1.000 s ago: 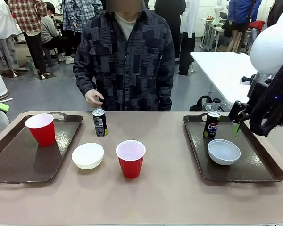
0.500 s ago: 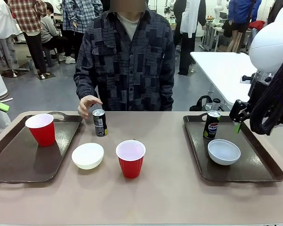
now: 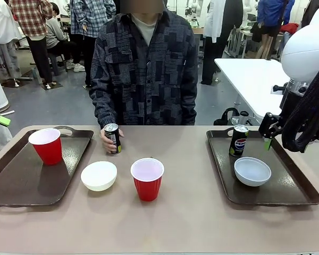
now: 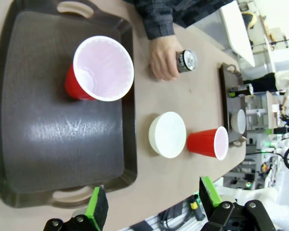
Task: Prepare tableware on both trays.
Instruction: Pick up a Picnic Bowl from the table and place it on a Handle tray.
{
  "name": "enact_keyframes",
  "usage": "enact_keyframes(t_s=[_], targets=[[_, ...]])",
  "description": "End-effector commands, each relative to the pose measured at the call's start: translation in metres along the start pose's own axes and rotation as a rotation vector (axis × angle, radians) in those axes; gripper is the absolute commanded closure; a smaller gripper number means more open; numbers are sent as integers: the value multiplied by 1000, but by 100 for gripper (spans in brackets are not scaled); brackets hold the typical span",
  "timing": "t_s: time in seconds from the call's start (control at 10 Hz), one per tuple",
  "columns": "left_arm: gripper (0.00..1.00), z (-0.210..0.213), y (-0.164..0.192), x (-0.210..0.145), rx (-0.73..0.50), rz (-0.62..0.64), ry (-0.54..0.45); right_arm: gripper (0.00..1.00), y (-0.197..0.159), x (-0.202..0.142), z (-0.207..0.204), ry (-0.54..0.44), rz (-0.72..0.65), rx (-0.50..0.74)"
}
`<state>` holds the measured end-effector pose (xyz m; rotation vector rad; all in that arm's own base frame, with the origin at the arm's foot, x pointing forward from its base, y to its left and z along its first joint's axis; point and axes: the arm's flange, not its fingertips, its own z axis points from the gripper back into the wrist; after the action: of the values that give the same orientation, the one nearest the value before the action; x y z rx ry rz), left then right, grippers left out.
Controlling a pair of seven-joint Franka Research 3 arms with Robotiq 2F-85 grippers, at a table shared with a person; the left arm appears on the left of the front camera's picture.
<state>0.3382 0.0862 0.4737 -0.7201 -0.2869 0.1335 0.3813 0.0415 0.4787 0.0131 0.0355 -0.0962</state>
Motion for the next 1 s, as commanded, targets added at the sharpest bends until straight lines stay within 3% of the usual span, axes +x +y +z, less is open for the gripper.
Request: enact_keyframes(t_s=[0.0,0.2,0.3,0.5,0.9], targets=[[0,-2,-10,1,17,-16,29,0,-13,-16,2,3,77,190],[0,2,-74,-11,133,-132,38,0,-39,-28,15,-38,84,496],[0,2,-110,-18,194,-202,48,0,-60,-33,26,-65,77,585],[0,-17,-169,-45,320,-336,103,0,-116,-37,48,-116,-4,678],[0,-99,-229,-83,501,-422,179,0,-200,-50,66,-109,-65,865]])
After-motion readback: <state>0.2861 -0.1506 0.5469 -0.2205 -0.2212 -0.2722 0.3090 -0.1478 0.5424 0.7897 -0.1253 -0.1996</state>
